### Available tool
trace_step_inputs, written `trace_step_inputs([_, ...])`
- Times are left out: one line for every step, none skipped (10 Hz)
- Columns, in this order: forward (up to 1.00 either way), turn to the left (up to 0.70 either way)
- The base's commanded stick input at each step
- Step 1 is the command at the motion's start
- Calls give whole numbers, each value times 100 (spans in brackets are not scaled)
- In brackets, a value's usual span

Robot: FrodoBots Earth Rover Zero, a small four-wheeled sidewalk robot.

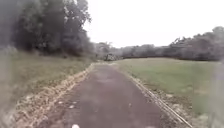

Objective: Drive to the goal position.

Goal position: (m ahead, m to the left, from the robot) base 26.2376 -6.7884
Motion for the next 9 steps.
trace_step_inputs([100,0])
trace_step_inputs([100,0])
trace_step_inputs([100,0])
trace_step_inputs([100,0])
trace_step_inputs([100,-4])
trace_step_inputs([100,-15])
trace_step_inputs([100,-37])
trace_step_inputs([100,-28])
trace_step_inputs([100,-4])
